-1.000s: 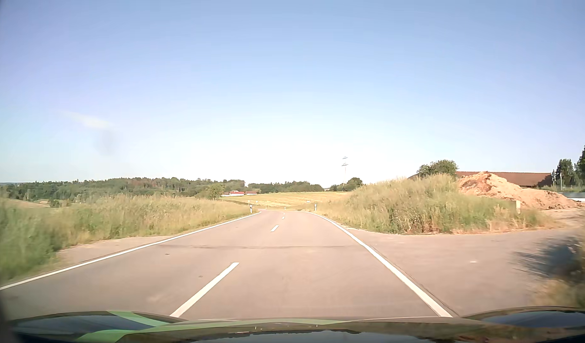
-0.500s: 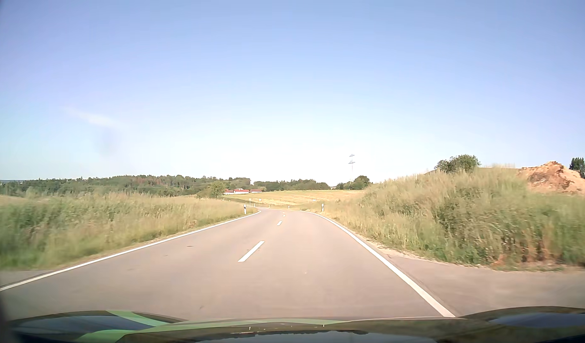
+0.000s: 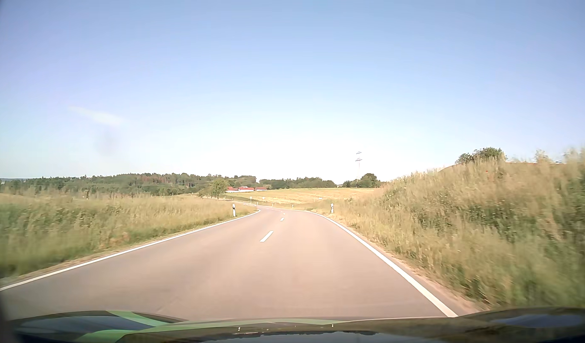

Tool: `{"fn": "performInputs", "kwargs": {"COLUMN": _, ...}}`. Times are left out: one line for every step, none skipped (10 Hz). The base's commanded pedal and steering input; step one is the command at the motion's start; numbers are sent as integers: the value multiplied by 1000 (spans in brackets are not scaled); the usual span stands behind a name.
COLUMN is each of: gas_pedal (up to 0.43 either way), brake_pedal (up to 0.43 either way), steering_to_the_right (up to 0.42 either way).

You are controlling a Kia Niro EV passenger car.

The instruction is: Follow the waypoints while adhering to traffic rules and regulations

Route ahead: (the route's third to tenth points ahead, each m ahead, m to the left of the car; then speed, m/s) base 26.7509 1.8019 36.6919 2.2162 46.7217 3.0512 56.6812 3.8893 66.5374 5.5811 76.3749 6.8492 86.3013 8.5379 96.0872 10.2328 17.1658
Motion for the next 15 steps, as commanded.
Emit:
{"fn": "performInputs", "kwargs": {"gas_pedal": 248, "brake_pedal": 0, "steering_to_the_right": -11}}
{"fn": "performInputs", "kwargs": {"gas_pedal": 197, "brake_pedal": 0, "steering_to_the_right": -11}}
{"fn": "performInputs", "kwargs": {"gas_pedal": 177, "brake_pedal": 0, "steering_to_the_right": -11}}
{"fn": "performInputs", "kwargs": {"gas_pedal": 177, "brake_pedal": 0, "steering_to_the_right": -11}}
{"fn": "performInputs", "kwargs": {"gas_pedal": 177, "brake_pedal": 0, "steering_to_the_right": -11}}
{"fn": "performInputs", "kwargs": {"gas_pedal": 177, "brake_pedal": 0, "steering_to_the_right": -11}}
{"fn": "performInputs", "kwargs": {"gas_pedal": 177, "brake_pedal": 0, "steering_to_the_right": -11}}
{"fn": "performInputs", "kwargs": {"gas_pedal": 177, "brake_pedal": 0, "steering_to_the_right": -11}}
{"fn": "performInputs", "kwargs": {"gas_pedal": 157, "brake_pedal": 0, "steering_to_the_right": -12}}
{"fn": "performInputs", "kwargs": {"gas_pedal": 157, "brake_pedal": 0, "steering_to_the_right": -11}}
{"fn": "performInputs", "kwargs": {"gas_pedal": 157, "brake_pedal": 0, "steering_to_the_right": -11}}
{"fn": "performInputs", "kwargs": {"gas_pedal": 157, "brake_pedal": 0, "steering_to_the_right": -12}}
{"fn": "performInputs", "kwargs": {"gas_pedal": 157, "brake_pedal": 0, "steering_to_the_right": -12}}
{"fn": "performInputs", "kwargs": {"gas_pedal": 157, "brake_pedal": 0, "steering_to_the_right": -12}}
{"fn": "performInputs", "kwargs": {"gas_pedal": 157, "brake_pedal": 0, "steering_to_the_right": -12}}
